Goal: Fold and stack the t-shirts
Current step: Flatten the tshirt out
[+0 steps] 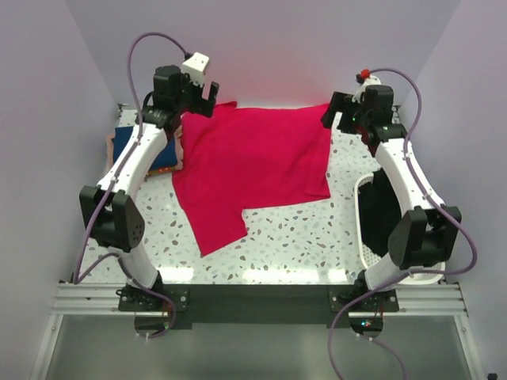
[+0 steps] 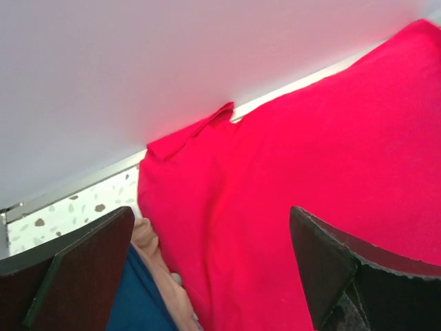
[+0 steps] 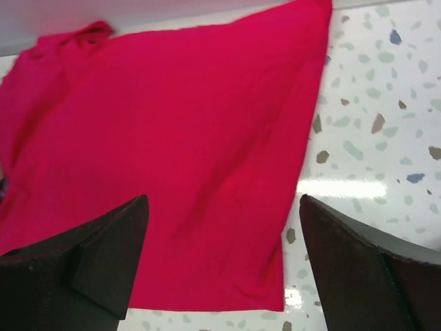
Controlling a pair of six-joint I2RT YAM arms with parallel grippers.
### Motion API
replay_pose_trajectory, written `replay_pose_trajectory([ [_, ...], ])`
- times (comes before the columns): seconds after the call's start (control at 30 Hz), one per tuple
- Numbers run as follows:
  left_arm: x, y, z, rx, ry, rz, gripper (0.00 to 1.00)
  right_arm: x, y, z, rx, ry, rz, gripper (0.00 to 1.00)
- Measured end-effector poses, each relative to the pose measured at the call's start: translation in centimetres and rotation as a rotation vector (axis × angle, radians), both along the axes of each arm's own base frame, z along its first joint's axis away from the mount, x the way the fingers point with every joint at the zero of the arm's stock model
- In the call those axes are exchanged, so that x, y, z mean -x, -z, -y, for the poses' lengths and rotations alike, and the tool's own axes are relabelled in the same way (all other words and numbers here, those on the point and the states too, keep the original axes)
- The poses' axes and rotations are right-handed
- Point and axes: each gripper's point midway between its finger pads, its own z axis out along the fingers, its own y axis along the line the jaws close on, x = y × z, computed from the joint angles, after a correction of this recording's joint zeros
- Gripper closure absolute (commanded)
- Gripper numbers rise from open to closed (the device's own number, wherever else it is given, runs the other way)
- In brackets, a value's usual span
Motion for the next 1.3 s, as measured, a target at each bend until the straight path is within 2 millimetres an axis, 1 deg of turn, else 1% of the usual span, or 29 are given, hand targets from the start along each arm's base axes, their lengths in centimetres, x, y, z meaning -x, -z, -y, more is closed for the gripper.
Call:
replay_pose_trajectory([
  [0.03,0.8,-0.7,0.2,0.023,0.01,0.018,0.0,0.5,-0.9,-0.6,-0.017,-0.019,0.028,0.1],
  [0.07,1.6,-0.9,0.5,0.042,0.021,0.025,0.0,1.0,-1.4,-1.2,-0.026,-0.034,0.046,0.14],
  [0.13,2.7,0.0,1.0,0.072,0.039,0.006,0.0,1.6,-0.9,-2.3,-0.03,-0.064,0.037,0.19],
  [0.17,3.1,0.9,1.3,0.084,0.044,-0.014,0.0,1.9,-0.1,-3.0,-0.025,-0.079,0.019,0.25],
  [0.23,4.1,4.0,2.1,0.098,0.056,-0.086,0.0,2.9,2.3,-4.3,-0.006,-0.109,-0.035,0.3],
  [0.3,5.6,8.0,3.0,0.106,0.062,-0.176,0.0,4.7,5.4,-5.7,0.024,-0.147,-0.116,0.34],
  [0.37,7.5,11.5,3.9,0.111,0.068,-0.264,0.0,6.8,8.4,-7.0,0.057,-0.183,-0.191,0.37],
  [0.4,8.5,13.1,4.3,0.116,0.071,-0.308,0.0,7.6,9.3,-7.4,0.067,-0.197,-0.217,0.39],
  [0.43,9.3,14.4,4.7,0.125,0.075,-0.342,0.0,8.3,10.4,-7.7,0.078,-0.207,-0.242,0.4],
  [0.5,10.7,16.4,5.1,0.145,0.075,-0.396,0.0,9.4,12.0,-7.6,0.096,-0.207,-0.282,0.42],
  [0.6,12.3,18.7,4.9,0.167,0.058,-0.454,0.0,10.2,13.6,-6.8,0.121,-0.185,-0.319,0.44],
  [0.77,14.0,21.1,4.7,0.197,0.037,-0.506,0.0,11.0,15.0,-6.0,0.157,-0.161,-0.35,0.48],
  [0.83,14.5,21.7,4.6,0.199,0.035,-0.521,0.0,11.4,15.5,-5.8,0.17,-0.156,-0.362,0.5],
  [1.07,14.6,22.0,4.6,0.203,0.031,-0.525,0.0,12.0,18.4,-5.4,0.207,-0.15,-0.425,0.54],
  [1.3,15.4,22.9,4.4,0.204,0.025,-0.539,0.0,12.0,20.7,-5.5,0.22,-0.154,-0.473,0.55],
])
